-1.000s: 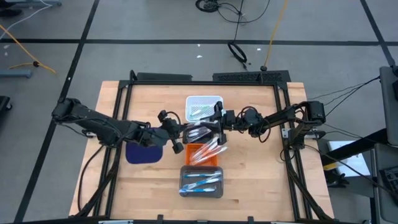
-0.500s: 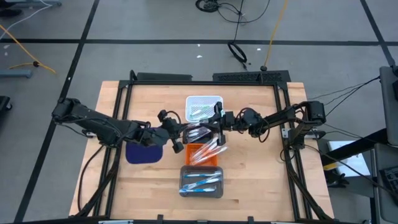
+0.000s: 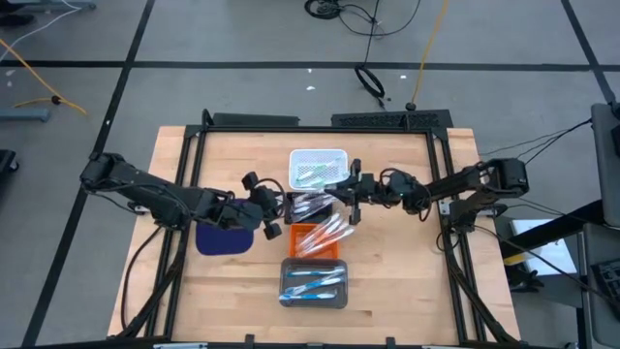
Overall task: Pick & Place Toothbrushes
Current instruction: Put the violet toothbrush into the black bin
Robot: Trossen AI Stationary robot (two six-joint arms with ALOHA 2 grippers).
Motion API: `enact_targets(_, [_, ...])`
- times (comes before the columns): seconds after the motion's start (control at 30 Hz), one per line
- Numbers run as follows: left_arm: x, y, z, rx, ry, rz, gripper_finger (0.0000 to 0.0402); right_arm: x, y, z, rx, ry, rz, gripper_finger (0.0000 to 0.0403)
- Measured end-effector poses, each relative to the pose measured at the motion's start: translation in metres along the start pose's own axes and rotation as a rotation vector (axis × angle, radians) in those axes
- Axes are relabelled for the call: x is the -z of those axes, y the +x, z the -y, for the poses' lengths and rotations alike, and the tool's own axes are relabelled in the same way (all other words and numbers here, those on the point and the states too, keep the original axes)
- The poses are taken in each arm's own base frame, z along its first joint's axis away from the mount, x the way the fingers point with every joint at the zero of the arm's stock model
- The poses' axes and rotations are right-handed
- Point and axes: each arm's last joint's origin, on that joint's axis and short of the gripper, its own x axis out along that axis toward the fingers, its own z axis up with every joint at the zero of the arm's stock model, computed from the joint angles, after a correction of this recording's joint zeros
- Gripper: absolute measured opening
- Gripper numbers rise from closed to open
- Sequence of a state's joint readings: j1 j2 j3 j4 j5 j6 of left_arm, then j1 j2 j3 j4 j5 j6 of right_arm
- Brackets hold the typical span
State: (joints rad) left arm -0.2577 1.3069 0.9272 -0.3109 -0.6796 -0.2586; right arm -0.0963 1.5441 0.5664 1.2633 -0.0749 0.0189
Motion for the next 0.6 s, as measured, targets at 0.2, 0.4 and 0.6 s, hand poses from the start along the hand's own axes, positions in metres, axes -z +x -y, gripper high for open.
enact_targets(0.2, [-0.002,0.000,0.000,0.004,0.002,0.017,0.0129,0.003,-0.011,0.001,0.051,0.023,0.045,0.0019])
enact_targets(0.4, [-0.002,0.000,0.000,0.003,0.014,0.019,0.0129,0.013,-0.010,0.000,0.047,0.062,-0.007,0.0019])
enact_targets(0.6, [-0.003,0.000,0.000,0.003,0.044,0.022,0.0129,0.028,-0.008,-0.006,0.028,0.104,-0.042,0.0019])
